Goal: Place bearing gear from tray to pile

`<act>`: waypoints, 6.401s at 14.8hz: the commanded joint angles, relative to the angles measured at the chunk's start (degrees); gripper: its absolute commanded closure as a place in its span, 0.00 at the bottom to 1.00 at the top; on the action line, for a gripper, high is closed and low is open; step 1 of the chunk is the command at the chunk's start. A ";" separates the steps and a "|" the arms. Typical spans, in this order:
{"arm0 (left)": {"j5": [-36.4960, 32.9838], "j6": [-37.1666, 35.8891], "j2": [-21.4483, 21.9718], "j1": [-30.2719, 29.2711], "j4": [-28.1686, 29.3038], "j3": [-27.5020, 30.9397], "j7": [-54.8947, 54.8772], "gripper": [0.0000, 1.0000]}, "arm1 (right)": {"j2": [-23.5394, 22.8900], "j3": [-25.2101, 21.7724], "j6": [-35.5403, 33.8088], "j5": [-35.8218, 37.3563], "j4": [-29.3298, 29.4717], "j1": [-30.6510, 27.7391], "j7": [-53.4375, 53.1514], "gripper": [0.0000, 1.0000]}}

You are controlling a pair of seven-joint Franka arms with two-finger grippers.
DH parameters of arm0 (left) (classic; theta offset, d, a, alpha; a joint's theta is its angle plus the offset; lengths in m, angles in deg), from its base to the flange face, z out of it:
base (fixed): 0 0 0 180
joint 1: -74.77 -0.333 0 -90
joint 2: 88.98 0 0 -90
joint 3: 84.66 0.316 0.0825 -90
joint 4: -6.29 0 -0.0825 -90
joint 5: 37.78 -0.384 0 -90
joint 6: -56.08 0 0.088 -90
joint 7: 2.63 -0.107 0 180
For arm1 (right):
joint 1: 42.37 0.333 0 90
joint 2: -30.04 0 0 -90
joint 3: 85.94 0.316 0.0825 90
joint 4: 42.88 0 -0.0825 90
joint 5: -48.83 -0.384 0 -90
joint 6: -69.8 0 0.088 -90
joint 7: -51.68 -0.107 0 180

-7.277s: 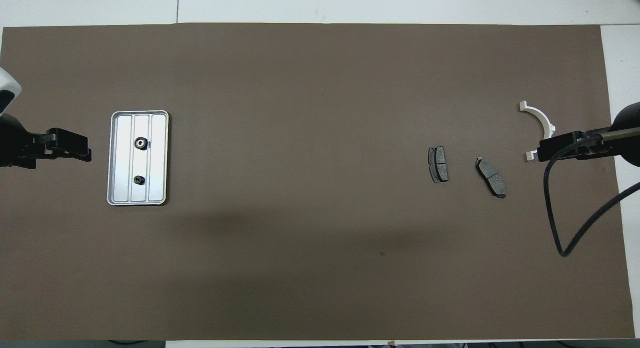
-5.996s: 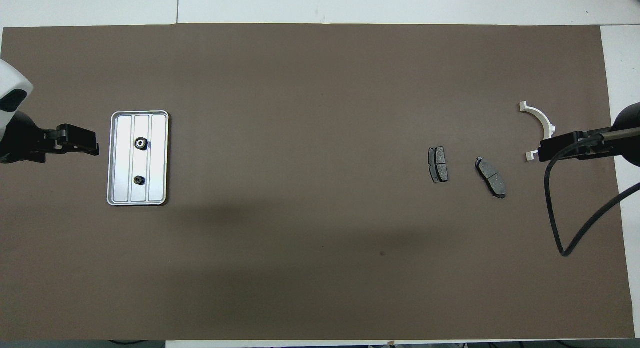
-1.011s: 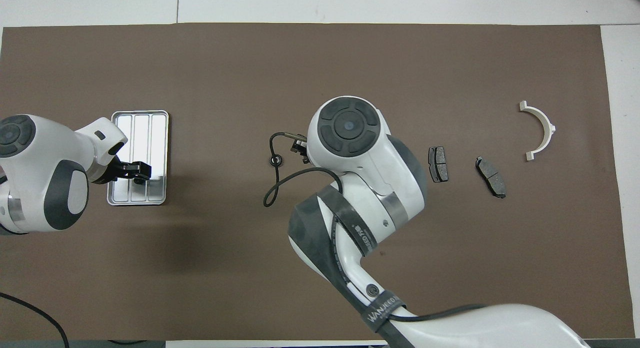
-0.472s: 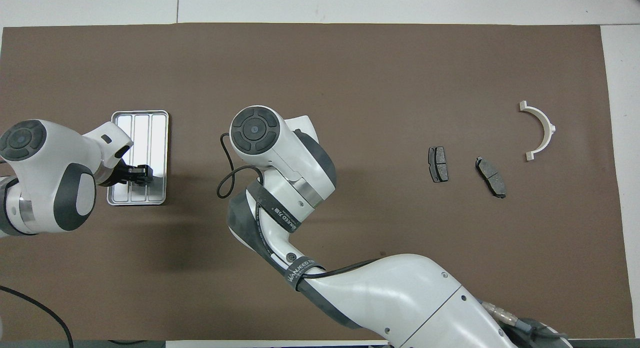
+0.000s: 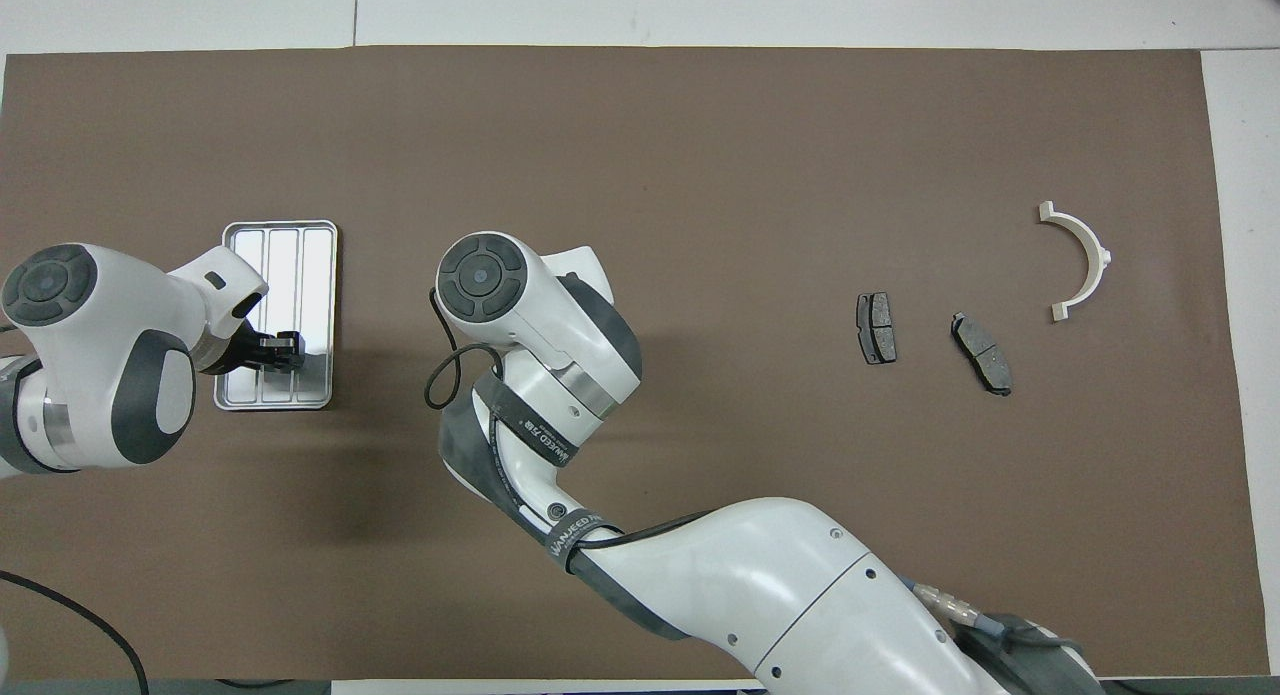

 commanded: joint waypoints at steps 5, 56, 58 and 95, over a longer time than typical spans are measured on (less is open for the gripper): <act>2.88 -17.46 2.81 -0.67 -10.12 0.25 0.99 1.00 | -2.10 -0.51 -0.30 1.28 2.48 0.18 -0.67 0.12; 2.00 -28.99 4.47 8.84 -23.59 0.87 21.84 0.00 | 19.87 2.57 -8.19 0.49 -14.76 -27.45 44.58 0.00; 2.00 -31.98 6.85 6.03 -24.03 0.87 15.69 0.00 | 19.79 3.10 -9.53 -1.70 -11.85 -20.86 30.43 0.00; 2.79 -37.27 13.36 1.53 -21.39 -0.19 3.89 0.00 | 0.71 2.31 -1.87 2.24 0.20 -4.03 5.65 1.00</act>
